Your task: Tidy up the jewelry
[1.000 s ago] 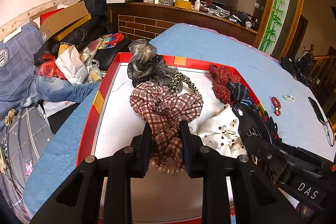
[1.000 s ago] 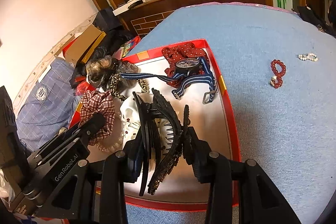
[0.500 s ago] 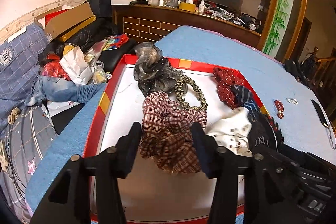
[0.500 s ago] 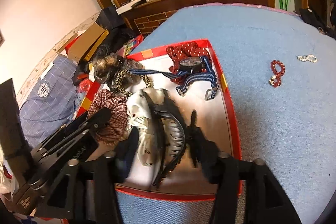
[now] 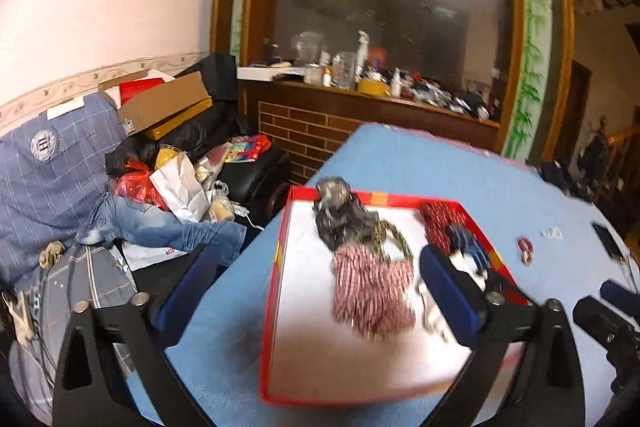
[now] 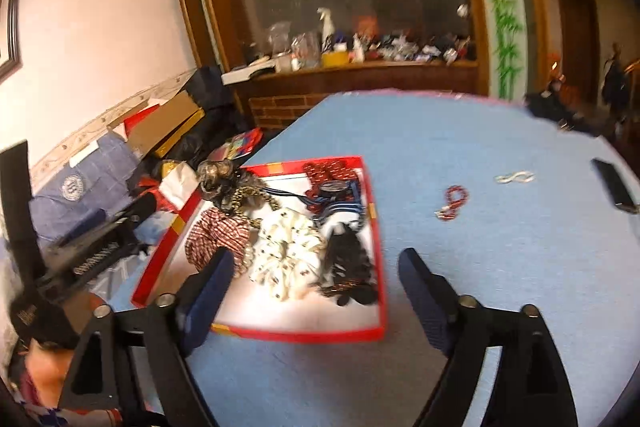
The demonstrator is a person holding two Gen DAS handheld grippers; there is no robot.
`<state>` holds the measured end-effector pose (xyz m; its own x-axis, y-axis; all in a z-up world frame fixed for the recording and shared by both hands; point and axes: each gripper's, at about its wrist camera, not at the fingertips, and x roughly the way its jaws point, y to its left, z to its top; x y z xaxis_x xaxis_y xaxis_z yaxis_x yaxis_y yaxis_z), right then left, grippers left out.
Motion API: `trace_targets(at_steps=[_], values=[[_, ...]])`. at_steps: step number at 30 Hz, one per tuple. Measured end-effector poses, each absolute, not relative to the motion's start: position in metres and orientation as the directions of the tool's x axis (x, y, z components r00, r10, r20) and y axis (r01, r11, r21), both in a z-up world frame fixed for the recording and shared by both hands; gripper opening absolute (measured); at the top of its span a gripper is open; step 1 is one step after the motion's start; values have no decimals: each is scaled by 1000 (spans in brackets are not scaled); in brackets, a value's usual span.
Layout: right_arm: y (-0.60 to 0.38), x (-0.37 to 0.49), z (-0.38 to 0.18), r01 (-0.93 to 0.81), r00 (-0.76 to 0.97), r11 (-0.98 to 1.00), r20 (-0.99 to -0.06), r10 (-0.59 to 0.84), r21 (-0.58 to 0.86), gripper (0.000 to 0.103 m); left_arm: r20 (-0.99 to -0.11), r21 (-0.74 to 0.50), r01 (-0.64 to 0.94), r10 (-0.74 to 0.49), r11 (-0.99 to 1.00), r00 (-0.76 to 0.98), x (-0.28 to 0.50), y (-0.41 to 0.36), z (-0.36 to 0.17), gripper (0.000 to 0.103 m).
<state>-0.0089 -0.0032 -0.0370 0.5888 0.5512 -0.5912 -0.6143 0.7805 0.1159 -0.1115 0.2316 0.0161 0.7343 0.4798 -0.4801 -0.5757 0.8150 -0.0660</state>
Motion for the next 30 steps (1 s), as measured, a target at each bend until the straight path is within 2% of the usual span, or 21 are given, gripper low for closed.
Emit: trace_targets(at_steps=[11,17,19,25,30], values=[[-24,-50,-40,-551,699,834,-560,445,-25,99,-526,132,-562,538,817,659,-132,189,-8,103],[-28,-48,-47,-530,706,845,-591,389,-77,99,-450,263,-631,671,730,589,-132,171,-6,103],[-27,-48,-50,-532,703,842,-600,382,-87,99,-449,271,-644,686,716,573,-131,170,-7,103],[-27,-46,-57,-539,692,836,-622,367,-106,99,-554,254,-603,625,756,550,-119,179,-19,103],[-25,-44,-62,-545,679,831,-640,359,-110,99,-557,260,-603,627,754,545,-118,178,-25,103]])
